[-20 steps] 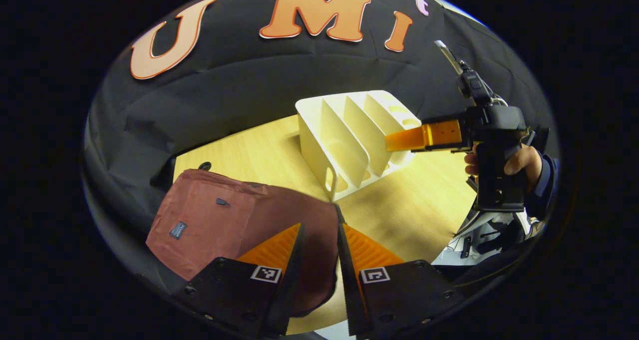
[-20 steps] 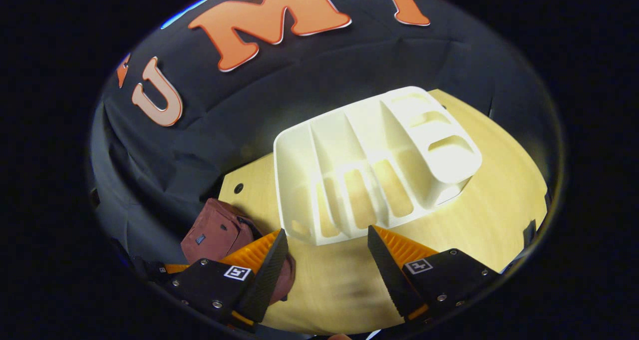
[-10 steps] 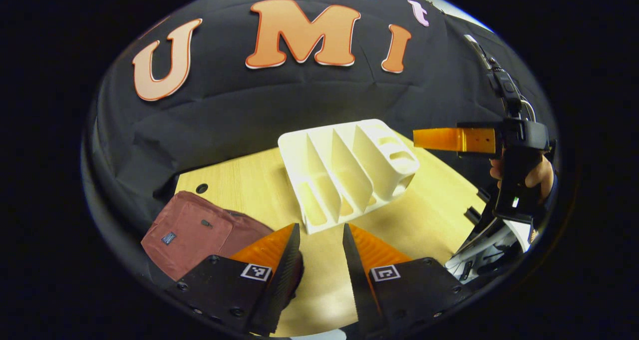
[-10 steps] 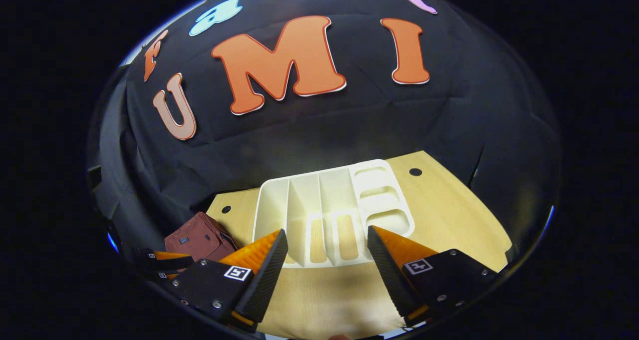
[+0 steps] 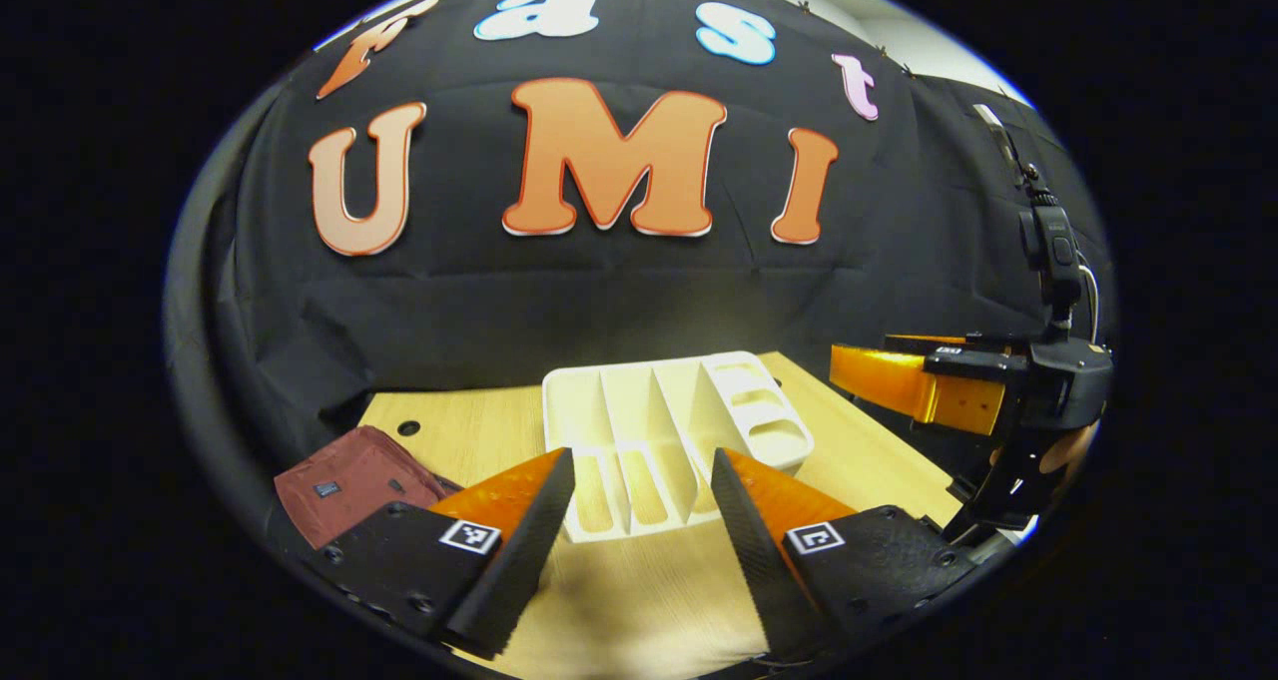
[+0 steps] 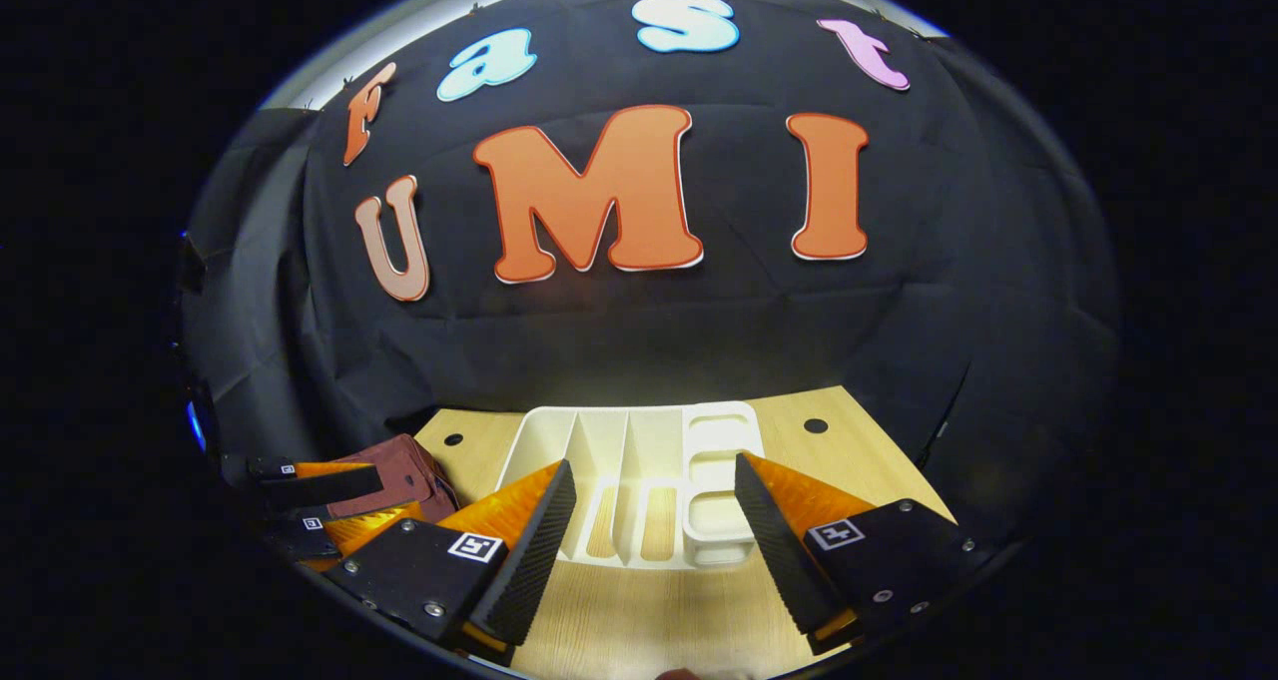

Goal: Open the schoolbag, grab two books from the bookshelf and put them into the schoolbag.

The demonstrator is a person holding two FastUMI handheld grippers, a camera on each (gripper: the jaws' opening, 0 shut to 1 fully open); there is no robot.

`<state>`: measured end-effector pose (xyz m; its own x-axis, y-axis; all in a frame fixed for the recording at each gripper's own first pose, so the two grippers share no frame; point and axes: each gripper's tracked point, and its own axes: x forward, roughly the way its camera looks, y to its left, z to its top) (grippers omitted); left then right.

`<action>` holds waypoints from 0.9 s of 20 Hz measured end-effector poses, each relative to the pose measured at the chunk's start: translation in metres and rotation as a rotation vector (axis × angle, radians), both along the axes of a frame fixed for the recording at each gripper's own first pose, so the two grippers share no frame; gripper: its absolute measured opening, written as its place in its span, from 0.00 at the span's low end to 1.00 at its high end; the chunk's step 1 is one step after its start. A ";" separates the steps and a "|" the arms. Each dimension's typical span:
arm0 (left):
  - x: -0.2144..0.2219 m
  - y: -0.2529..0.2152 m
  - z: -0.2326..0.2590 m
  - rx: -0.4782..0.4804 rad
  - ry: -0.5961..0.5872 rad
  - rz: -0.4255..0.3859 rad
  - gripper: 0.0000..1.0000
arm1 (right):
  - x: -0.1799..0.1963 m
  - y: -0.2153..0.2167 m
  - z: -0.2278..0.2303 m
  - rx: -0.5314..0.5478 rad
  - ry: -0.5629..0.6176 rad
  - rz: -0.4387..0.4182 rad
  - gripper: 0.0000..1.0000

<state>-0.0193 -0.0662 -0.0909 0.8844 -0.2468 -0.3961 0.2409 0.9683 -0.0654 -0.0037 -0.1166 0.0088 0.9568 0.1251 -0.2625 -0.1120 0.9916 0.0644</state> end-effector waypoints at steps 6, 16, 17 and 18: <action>-0.004 0.003 0.034 -0.026 -0.129 0.095 0.96 | -0.022 -0.008 0.025 -0.038 -0.089 0.015 0.95; -0.022 0.016 0.069 -0.031 -0.325 0.247 0.95 | -0.045 -0.018 0.026 -0.034 -0.126 -0.003 0.95; -0.025 0.017 0.073 -0.027 -0.356 0.259 0.95 | -0.047 -0.019 0.027 -0.030 -0.131 -0.004 0.95; -0.028 0.017 0.080 -0.025 -0.395 0.273 0.95 | -0.048 -0.020 0.028 -0.021 -0.142 -0.007 0.95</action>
